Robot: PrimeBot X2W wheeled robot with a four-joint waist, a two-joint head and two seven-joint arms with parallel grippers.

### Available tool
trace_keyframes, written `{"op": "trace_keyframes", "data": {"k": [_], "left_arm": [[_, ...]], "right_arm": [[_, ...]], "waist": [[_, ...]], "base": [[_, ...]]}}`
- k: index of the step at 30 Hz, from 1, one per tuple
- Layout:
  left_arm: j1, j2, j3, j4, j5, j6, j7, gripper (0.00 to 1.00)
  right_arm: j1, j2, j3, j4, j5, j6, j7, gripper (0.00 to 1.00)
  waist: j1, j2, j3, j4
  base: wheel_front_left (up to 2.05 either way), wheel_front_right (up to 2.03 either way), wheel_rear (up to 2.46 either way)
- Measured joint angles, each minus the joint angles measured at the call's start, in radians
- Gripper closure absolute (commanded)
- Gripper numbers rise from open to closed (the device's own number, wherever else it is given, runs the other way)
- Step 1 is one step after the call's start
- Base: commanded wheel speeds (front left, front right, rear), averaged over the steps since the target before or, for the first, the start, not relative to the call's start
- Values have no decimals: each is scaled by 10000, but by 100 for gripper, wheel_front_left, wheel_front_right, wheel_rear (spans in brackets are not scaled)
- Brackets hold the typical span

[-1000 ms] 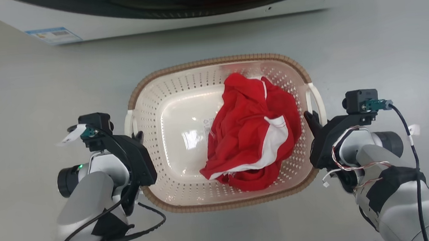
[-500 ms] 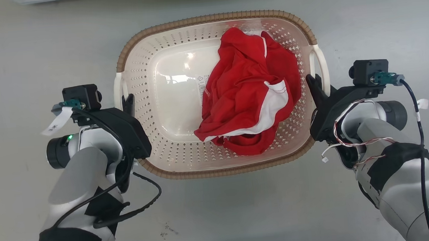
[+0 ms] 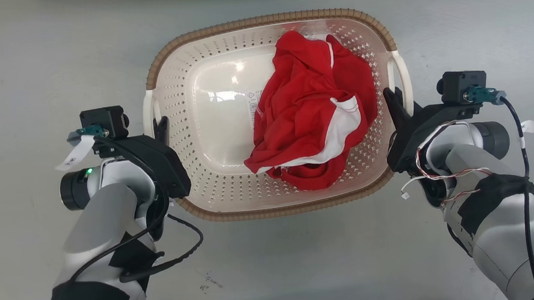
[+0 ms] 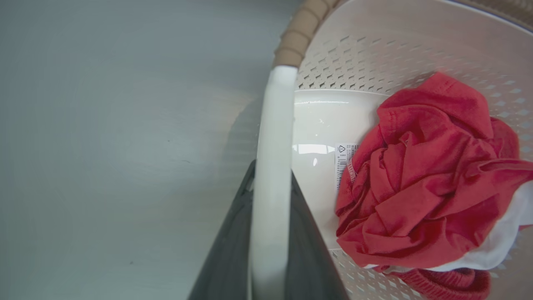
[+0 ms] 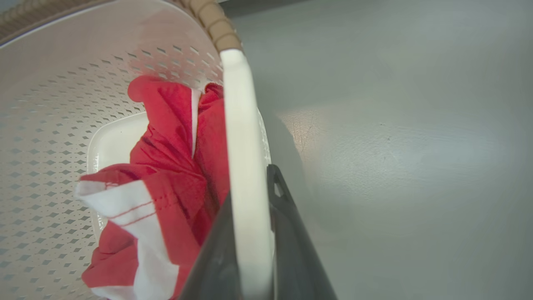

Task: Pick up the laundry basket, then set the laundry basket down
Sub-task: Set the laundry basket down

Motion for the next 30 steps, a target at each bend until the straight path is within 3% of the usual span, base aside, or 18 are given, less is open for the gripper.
{"op": "trace_keyframes", "data": {"k": [11, 12, 13, 14, 15, 16, 30], "left_arm": [[-149, -44, -40, 215, 0, -165, -48, 100], [-150, -44, -42, 228, 0, -167, -48, 100], [-151, -46, -44, 249, -2, -169, -48, 100], [-151, -36, -25, 261, -27, -169, -71, 65], [-154, -2, 6, 272, -69, -169, -92, 22], [-159, 58, 10, 295, -88, -171, -92, 0], [-70, 171, -322, 439, 50, -263, -631, 0]], "right_arm": [[-21, 38, 2, 157, 0, 23, -117, 100], [-22, 46, -2, 171, 2, 33, -127, 76], [-22, 59, 0, 178, 2, 33, -190, 0], [-30, 58, -29, 194, 10, 33, -203, 0], [-30, 42, -92, 236, 50, 33, -203, 0], [-30, 8, -79, 261, 58, 48, -213, 0], [28, -69, -234, 221, 343, 380, -688, 0]], "waist": [[0, 0, 14, 35], [0, 0, 15, 37], [0, 0, 15, 38], [0, 0, 13, 40], [0, 0, 10, 42], [0, 0, 3, 42], [-1, 0, -557, 114]], "base": [[0, 0, 0], [0, 0, 0], [0, 0, 0], [0, 0, 0], [0, 0, 0], [0, 0, 0], [0, 0, 0]]}}
